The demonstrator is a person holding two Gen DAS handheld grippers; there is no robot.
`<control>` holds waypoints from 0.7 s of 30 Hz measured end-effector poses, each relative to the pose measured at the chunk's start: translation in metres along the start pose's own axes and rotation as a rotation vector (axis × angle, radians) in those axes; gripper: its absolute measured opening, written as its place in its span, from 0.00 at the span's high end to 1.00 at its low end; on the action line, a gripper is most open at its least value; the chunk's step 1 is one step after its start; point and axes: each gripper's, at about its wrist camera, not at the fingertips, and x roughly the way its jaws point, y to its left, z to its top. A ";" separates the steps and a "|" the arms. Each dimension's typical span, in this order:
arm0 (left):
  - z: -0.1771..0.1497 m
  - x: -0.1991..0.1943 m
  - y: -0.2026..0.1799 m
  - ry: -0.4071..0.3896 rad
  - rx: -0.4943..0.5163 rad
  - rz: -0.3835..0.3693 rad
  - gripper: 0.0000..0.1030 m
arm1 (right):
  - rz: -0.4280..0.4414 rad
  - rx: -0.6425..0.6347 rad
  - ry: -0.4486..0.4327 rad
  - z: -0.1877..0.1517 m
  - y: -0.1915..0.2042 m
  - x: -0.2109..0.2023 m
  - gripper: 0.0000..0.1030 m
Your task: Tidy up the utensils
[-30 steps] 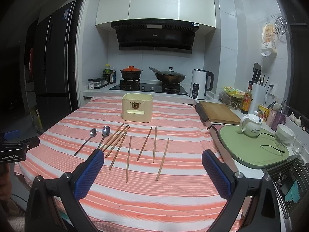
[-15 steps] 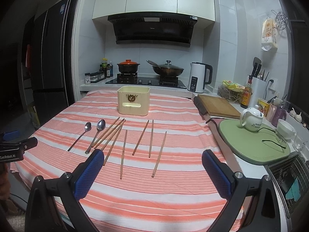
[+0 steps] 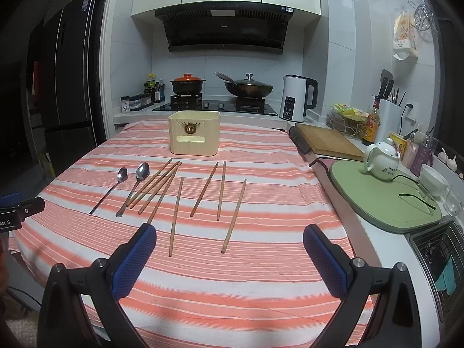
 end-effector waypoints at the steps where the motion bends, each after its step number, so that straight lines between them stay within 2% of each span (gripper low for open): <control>1: 0.000 0.003 0.001 0.004 -0.004 0.003 0.00 | 0.005 -0.002 0.002 0.000 0.001 0.002 0.00; 7: 0.001 0.016 0.001 0.016 -0.004 0.009 0.00 | 0.034 -0.017 0.003 -0.003 0.005 0.017 0.00; 13: -0.008 0.040 -0.006 0.055 0.010 -0.007 0.00 | 0.037 -0.001 0.068 -0.021 -0.005 0.042 0.00; 21: -0.017 0.067 -0.045 0.098 0.075 -0.092 0.01 | 0.036 -0.002 0.142 -0.035 -0.015 0.068 0.00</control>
